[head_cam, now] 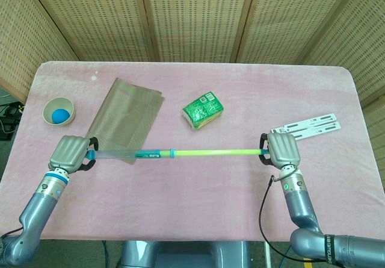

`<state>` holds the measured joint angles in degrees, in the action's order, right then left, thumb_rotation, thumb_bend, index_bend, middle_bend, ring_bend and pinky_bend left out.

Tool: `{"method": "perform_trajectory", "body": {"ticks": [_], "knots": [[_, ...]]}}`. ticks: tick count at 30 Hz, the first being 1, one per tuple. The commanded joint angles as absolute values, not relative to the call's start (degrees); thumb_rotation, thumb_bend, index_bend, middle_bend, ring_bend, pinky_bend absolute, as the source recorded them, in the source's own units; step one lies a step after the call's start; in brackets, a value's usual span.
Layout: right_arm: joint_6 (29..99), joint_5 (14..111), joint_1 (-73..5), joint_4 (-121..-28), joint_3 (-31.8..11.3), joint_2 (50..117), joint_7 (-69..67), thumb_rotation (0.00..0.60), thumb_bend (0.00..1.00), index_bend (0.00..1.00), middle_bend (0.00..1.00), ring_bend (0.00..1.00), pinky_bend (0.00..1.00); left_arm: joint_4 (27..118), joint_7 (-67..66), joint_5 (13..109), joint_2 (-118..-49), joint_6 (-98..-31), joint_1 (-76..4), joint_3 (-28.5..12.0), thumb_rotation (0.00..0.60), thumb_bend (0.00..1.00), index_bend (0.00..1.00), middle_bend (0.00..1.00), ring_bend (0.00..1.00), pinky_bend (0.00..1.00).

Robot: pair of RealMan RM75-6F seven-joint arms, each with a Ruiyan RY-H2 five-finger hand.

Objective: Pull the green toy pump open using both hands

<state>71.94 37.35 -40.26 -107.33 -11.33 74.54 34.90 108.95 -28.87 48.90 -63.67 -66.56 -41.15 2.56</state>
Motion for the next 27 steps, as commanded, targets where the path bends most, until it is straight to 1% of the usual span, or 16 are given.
{"method": "perform_trajectory", "body": {"ticks": [1,11,27], "knots": [[71.8,37.2,-40.2,-107.1,-11.4,74.3,34.9,0.600,0.59,0.83,1.00,1.00,0.82,107.9,-28.5,48.9,-64.2,-65.9,-40.4,2.6,0.600,0.47,0.68,0.98,0.86,0.75],[70.9,35.9,-40.0,-105.3,-11.1,74.6,35.2,0.600,0.59,0.83,1.00,1.00,0.82,105.8,-28.2,49.0,-64.9,-64.2,-39.5,1.6,0.600,0.47,0.67,0.98,0.86,0.75],[70.8,34.9,-39.7,-104.7,-11.1,74.1,35.9,0.600,0.59,0.83,1.00,1.00,0.82,105.6,-28.3,50.2,-64.5,-62.8,-38.2,0.9,0.600,0.47,0.66,0.98,0.86,0.75]]}}
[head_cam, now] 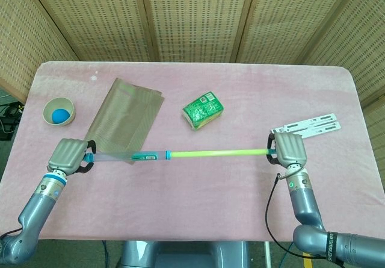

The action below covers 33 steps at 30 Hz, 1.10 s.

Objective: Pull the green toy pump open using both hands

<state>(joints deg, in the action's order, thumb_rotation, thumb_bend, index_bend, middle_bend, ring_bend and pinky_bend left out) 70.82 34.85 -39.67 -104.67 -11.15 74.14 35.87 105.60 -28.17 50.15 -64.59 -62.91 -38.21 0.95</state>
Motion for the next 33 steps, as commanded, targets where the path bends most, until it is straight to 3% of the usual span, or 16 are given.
{"method": "perform_trajectory", "body": {"ticks": [1,6,8,11,13,17,19,22,28,33], "knots": [[70.8,34.8,-39.6,-104.8,-11.1,74.0,36.0,0.600,0.59,0.83,1.00,1.00,0.82,105.7,-28.4,50.2,-64.5,-62.8,-38.1,0.9,0.600,0.47,0.66,0.98,0.86,0.75],[70.5,34.5,-39.6,-105.4,-10.7,73.2,36.7,0.600,0.56,0.81,1.00,1.00,0.80,106.3,-29.5,50.1,-64.1,-62.2,-38.1,0.9,0.600,0.42,0.58,0.91,0.82,0.73],[70.4,34.3,-39.5,-105.7,-10.6,72.8,37.0,0.600,0.52,0.76,0.97,0.96,0.74,106.6,-30.3,50.2,-63.6,-61.8,-38.2,1.2,0.600,0.29,0.47,0.79,0.72,0.68],[70.2,34.0,-39.5,-106.3,-10.2,71.9,37.8,0.600,0.41,0.60,0.74,0.77,0.54,107.3,-32.0,49.8,-62.6,-61.3,-38.4,1.8,0.600,0.09,0.25,0.49,0.49,0.54],[69.6,32.6,-39.7,-107.2,-9.5,70.9,39.4,0.600,0.34,0.44,0.49,0.56,0.40,108.1,-33.4,48.7,-61.7,-60.6,-38.7,2.2,0.600,0.03,0.14,0.31,0.35,0.42],[68.9,28.3,-40.4,-108.9,-8.7,69.4,42.3,0.600,0.27,0.25,0.20,0.27,0.26,109.7,-34.4,46.8,-60.1,-59.6,-39.0,2.6,0.600,0.00,0.03,0.05,0.13,0.20],[69.0,25.4,-41.0,-109.7,-8.3,68.8,44.2,0.600,0.23,0.16,0.06,0.11,0.19,110.4,-34.3,46.2,-59.4,-59.3,-39.0,2.7,0.600,0.00,0.00,0.01,0.05,0.12],[69.5,23.2,-41.6,-110.5,-8.0,68.4,45.7,0.600,0.22,0.12,0.00,0.01,0.15,111.2,-33.3,46.3,-58.4,-59.3,-38.6,2.5,0.600,0.00,0.00,0.00,0.00,0.04],[70.7,27.2,-40.0,-111.3,-7.3,67.7,42.7,0.600,0.22,0.11,0.00,0.00,0.07,113.4,-28.2,50.4,-56.1,-61.4,-36.2,1.6,0.600,0.00,0.00,0.00,0.00,0.00],[72.4,40.6,-34.2,-112.6,-4.8,65.8,33.1,0.600,0.22,0.11,0.00,0.00,0.06,113.7,-18.6,63.4,-54.7,-71.9,-28.8,1.2,0.600,0.00,0.00,0.00,0.00,0.00]]}}
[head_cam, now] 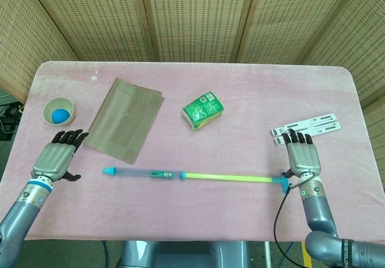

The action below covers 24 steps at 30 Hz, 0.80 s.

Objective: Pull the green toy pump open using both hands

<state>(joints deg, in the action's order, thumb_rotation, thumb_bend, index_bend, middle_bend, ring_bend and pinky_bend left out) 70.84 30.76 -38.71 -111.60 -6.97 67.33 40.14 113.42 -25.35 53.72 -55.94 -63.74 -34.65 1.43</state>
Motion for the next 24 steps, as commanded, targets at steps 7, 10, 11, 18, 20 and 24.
{"method": "perform_trajectory", "body": {"ticks": [7,10,11,18,20,24], "knots": [[78.1,56.0,-26.2,-110.8,-0.2,65.2,23.1,0.600,0.22,0.11,0.00,0.00,0.04,108.6,-21.5,73.1,-58.8,-84.8,-20.1,4.4,0.600,0.00,0.00,0.00,0.00,0.00],[81.7,64.9,-22.4,-107.0,2.0,65.8,17.6,0.600,0.22,0.10,0.00,0.00,0.03,106.5,-19.6,75.3,-61.0,-88.5,-16.3,5.5,0.600,0.00,0.00,0.00,0.00,0.00],[83.4,68.3,-20.8,-104.7,2.9,66.4,15.4,0.600,0.22,0.10,0.00,0.00,0.02,105.2,-18.1,76.1,-61.9,-90.0,-14.5,6.0,0.600,0.00,0.00,0.00,0.00,0.00],[87.8,76.4,-15.7,-98.1,5.2,67.4,8.4,0.600,0.22,0.05,0.00,0.00,0.00,98.7,-12.4,78.0,-65.8,-93.1,-8.4,8.0,0.600,0.00,0.00,0.00,0.00,0.00],[89.0,77.7,-14.4,-97.0,5.3,67.5,6.8,0.600,0.21,0.04,0.00,0.00,0.00,97.3,-11.3,78.3,-66.5,-93.4,-6.9,8.4,0.600,0.00,0.00,0.00,0.00,0.00],[90.3,79.3,-12.6,-96.1,4.8,67.7,5.1,0.600,0.21,0.01,0.00,0.00,0.00,95.5,-9.0,79.6,-66.9,-94.3,-4.9,8.5,0.600,0.00,0.00,0.00,0.00,0.00]]}}
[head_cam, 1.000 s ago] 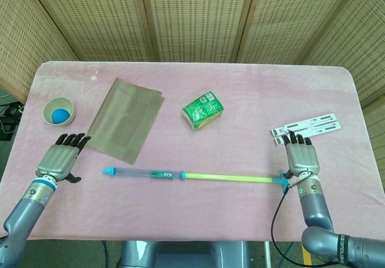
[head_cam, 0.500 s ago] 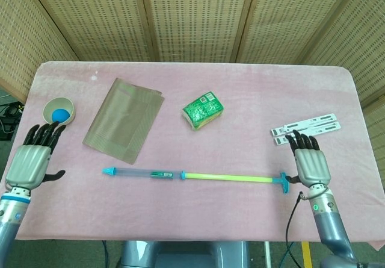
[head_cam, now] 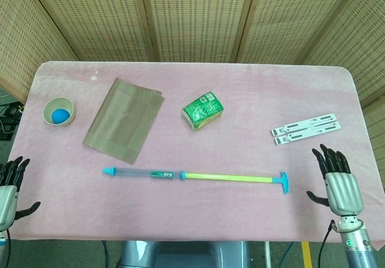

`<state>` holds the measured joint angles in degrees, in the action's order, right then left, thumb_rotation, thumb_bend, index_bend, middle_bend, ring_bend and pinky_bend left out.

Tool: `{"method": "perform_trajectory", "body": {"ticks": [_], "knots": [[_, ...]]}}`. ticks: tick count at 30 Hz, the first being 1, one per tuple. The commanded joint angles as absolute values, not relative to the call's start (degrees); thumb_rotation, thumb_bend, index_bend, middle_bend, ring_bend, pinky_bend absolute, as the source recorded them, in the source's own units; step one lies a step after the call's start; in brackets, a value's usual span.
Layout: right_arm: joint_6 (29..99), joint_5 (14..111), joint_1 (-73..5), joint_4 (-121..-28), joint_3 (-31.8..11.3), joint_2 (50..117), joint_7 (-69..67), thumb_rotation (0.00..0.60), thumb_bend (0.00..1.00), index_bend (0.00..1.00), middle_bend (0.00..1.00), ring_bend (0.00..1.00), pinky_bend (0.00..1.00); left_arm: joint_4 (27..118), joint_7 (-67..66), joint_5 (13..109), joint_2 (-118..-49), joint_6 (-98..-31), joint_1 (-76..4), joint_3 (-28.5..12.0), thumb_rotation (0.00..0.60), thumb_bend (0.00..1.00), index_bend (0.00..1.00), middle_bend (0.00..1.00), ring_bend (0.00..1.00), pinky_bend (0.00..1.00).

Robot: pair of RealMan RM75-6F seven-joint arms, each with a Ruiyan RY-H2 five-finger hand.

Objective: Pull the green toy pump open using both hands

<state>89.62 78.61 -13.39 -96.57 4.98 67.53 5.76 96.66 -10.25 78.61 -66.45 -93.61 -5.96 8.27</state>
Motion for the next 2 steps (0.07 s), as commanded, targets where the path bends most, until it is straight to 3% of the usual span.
{"method": "perform_trajectory", "body": {"ticks": [1,2], "knots": [[90.5,79.6,-12.2,-95.9,4.7,67.9,4.8,0.600,0.21,0.01,0.00,0.00,0.00,95.1,-8.8,80.1,-66.8,-94.5,-4.6,8.4,0.600,0.00,0.00,0.00,0.00,0.00],[90.7,79.8,-11.8,-95.8,4.6,68.0,4.5,0.600,0.21,0.01,0.00,0.00,0.00,94.8,-8.6,80.4,-66.8,-94.8,-4.3,8.2,0.600,0.00,0.00,0.00,0.00,0.00]]}}
